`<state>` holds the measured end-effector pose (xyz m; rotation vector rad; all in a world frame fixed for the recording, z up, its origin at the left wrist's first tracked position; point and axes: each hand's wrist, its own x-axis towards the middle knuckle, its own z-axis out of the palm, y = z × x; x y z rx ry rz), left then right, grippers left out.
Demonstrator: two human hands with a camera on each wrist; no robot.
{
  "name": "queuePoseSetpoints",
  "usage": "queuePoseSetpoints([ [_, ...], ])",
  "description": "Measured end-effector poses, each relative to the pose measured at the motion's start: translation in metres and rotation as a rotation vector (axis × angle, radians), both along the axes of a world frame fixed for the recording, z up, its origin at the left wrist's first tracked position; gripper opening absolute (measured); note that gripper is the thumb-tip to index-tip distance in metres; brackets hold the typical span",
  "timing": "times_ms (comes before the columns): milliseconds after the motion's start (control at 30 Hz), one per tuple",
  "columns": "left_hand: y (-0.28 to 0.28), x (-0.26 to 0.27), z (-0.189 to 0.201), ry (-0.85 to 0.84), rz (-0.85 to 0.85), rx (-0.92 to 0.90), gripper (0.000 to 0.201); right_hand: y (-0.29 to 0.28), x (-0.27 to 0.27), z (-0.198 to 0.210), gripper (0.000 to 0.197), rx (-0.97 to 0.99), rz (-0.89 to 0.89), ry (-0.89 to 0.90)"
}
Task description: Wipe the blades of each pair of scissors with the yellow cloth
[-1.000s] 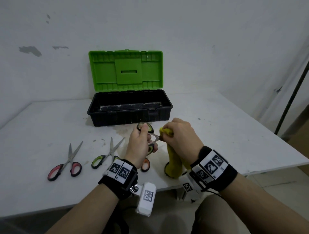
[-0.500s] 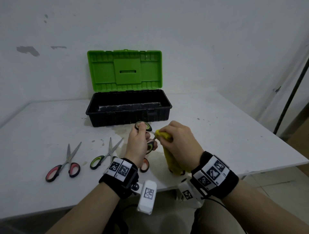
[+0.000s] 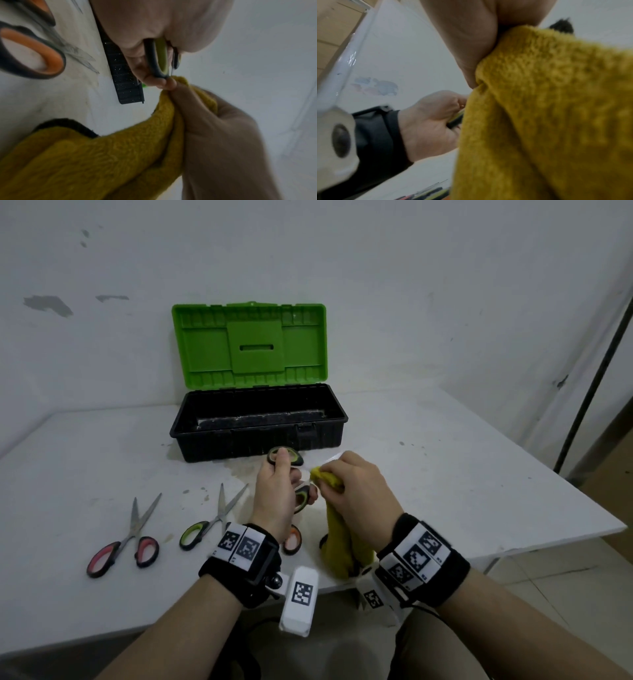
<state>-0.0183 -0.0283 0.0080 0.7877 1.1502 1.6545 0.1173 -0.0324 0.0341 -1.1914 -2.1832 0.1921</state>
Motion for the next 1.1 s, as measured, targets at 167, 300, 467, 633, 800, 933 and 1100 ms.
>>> queuePoseSetpoints([
  [167, 0.001, -0.017, -0.001, -0.049, 0.035, -0.022, 0.028, 0.021, 0.025, -0.004, 0.015, -0.079, -0.166, 0.025],
  [300, 0.002, -0.018, -0.013, 0.102, -0.016, -0.039, 0.018, 0.018, 0.029, 0.002, 0.012, -0.014, -0.136, 0.078],
  [467, 0.002, -0.012, -0.016, 0.15, -0.047, -0.064, 0.018, 0.018, 0.018, 0.005, 0.012, 0.038, -0.082, 0.072],
  [633, -0.003, -0.01, -0.015, 0.298, -0.065, -0.039, 0.026, 0.025, 0.015, 0.007, 0.015, 0.054, -0.085, 0.076],
  [800, -0.005, -0.011, -0.016, 0.333, -0.103, -0.052, 0.026, 0.044, 0.03, 0.003, 0.015, -0.051, -0.212, 0.074],
  [933, -0.001, -0.021, -0.018, 0.214, -0.078, -0.086, 0.025, 0.068, 0.064, 0.003, 0.02, -0.122, -0.366, 0.117],
  [1100, 0.003, -0.023, -0.01, 0.096, -0.05, -0.082, 0.023, 0.086, 0.092, -0.005, 0.019, -0.144, -0.446, 0.087],
])
